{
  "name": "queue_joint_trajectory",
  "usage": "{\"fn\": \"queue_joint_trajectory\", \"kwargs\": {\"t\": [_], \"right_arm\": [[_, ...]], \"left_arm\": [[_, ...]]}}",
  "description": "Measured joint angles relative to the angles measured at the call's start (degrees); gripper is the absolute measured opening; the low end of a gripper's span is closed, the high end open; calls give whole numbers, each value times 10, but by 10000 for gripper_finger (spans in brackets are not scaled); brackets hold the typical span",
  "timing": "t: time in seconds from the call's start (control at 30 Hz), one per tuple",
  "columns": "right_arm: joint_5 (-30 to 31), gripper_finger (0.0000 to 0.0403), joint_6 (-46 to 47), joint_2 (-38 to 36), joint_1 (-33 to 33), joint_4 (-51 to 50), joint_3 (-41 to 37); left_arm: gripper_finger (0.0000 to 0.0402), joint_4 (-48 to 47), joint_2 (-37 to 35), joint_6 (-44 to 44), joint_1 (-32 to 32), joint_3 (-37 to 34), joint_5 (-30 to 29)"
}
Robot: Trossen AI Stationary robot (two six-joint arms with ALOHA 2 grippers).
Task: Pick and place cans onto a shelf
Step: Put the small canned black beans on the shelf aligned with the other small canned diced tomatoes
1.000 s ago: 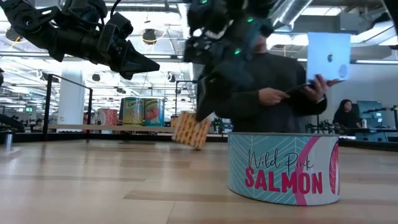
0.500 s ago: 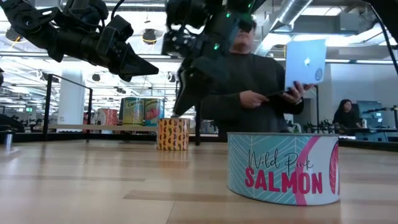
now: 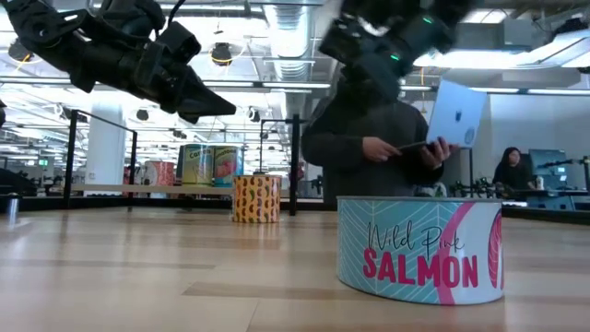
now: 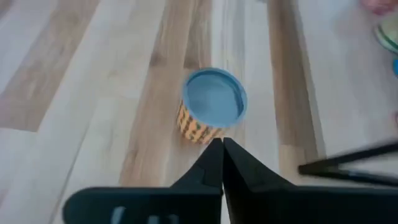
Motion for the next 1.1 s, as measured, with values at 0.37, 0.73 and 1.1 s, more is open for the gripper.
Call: {"fn": "queue_joint_trajectory", "kwargs": {"t": [0.37, 0.73, 1.1], "right_arm": [[-1, 6, 64, -128, -34, 194, -218], [2, 15, 67, -158, -41, 200, -241], [2, 20, 66, -160, -41, 192, -242]], "left_arm": [[9, -66, 127, -4, -75, 87, -24], [81, -211, 226, 8, -116, 190, -89], [61, -299, 290, 32, -127, 256, -203]]}}
